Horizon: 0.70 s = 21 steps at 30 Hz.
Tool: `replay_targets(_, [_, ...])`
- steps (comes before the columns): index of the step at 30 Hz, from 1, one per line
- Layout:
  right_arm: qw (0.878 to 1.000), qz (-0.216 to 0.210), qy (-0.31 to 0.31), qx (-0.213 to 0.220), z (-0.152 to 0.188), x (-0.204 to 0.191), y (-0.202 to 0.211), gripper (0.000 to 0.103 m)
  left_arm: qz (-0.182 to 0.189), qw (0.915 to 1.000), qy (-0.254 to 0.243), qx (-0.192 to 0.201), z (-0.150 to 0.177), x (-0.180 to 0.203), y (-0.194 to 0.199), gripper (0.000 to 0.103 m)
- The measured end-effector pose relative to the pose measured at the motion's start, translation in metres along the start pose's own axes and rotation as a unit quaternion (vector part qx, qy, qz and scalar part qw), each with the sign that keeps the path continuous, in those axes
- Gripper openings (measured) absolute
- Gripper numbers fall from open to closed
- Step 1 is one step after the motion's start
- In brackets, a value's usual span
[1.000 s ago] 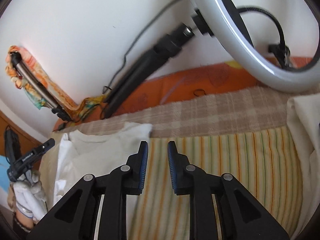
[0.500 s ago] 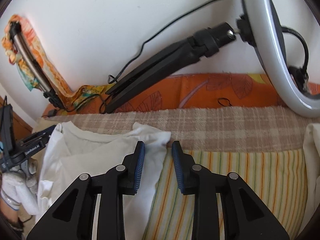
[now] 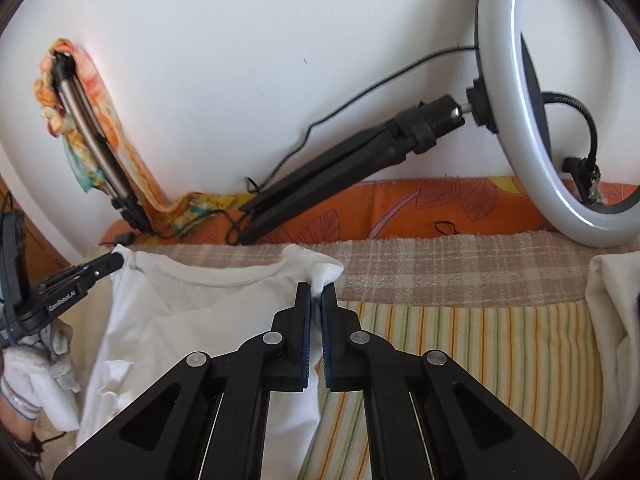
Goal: Fold small clothes
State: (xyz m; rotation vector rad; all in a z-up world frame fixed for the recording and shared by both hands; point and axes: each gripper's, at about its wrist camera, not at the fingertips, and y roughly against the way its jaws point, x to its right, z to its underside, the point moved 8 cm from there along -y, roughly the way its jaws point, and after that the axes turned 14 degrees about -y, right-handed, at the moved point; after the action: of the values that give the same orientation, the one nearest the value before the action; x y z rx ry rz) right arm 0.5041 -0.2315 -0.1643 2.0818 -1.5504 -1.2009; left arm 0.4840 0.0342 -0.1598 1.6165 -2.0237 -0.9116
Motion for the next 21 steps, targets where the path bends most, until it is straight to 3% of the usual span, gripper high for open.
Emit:
replay_targets(8, [0.999, -0.025, 0.037, 0.012, 0.008, -0.023, 0.047, 0.003, 0.012, 0.9995, -0.017, 0.026, 0.011, 0.012, 0.047, 0.001])
replay_targets(21, [0.995, -0.045, 0.082, 0.023, 0.075, -0.048, 0.145, 0.003, 0.013, 0.9970, -0.046, 0.061, 0.061, 0.034, 0.160, 0.001])
